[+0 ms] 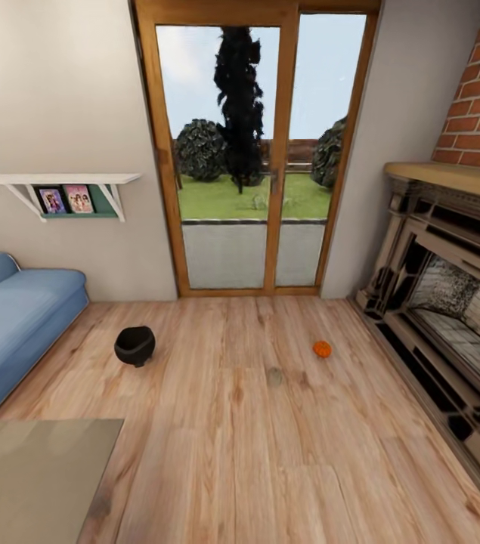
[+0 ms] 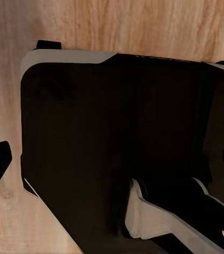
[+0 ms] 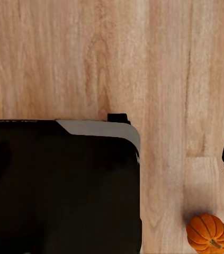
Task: Place each of the two pumpkins and all three candles from the living room inside a cabinet in the living room (use any cabinet), then make sure every cabinet is closed, and position the cauldron so it is next to a table in the living room.
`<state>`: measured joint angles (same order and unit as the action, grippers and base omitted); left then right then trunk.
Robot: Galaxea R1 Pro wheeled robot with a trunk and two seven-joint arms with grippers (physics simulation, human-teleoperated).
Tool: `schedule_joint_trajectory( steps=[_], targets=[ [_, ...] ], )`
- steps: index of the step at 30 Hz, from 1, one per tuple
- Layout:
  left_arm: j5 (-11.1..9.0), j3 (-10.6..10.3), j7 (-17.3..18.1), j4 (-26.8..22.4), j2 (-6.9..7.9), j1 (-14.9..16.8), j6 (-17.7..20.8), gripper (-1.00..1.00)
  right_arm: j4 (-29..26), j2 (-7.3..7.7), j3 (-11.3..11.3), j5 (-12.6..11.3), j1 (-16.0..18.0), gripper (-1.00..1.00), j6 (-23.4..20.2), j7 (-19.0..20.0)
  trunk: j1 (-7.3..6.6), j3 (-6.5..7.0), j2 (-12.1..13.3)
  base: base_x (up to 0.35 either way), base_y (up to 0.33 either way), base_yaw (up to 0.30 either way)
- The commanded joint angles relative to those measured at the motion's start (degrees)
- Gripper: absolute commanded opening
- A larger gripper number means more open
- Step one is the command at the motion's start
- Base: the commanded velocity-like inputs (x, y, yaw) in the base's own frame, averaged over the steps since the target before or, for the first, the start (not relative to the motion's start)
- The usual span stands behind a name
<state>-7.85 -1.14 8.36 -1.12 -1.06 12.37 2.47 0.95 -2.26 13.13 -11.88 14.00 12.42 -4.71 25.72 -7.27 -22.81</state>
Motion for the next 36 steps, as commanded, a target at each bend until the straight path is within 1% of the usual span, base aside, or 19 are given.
schedule_joint_trajectory(
  steps=[1,18,36],
  targets=[
    [-0.6,-0.1,0.2,-0.1,0.01,0.0,0.3,1.0,0.1,-0.03,0.5,-0.5,0.1,1.0,0.2,-0.1,0.06,-0.11,-0.1,0.333,-0.059,0.0],
    [-0.6,-0.2,0.2,-0.1,0.01,0.0,0.3,1.0,0.1,-0.03,0.5,-0.5,0.1,1.0,0.2,-0.1,0.06,-0.11,-0.1,0.329,-0.093,0.0],
    [-0.6,-0.1,0.1,-0.1,0.01,0.0,0.3,1.0,0.1,-0.03,0.5,-0.5,0.1,1.0,0.2,-0.1,0.06,-0.11,-0.1,0.313,-0.141,0.0]
  ],
)
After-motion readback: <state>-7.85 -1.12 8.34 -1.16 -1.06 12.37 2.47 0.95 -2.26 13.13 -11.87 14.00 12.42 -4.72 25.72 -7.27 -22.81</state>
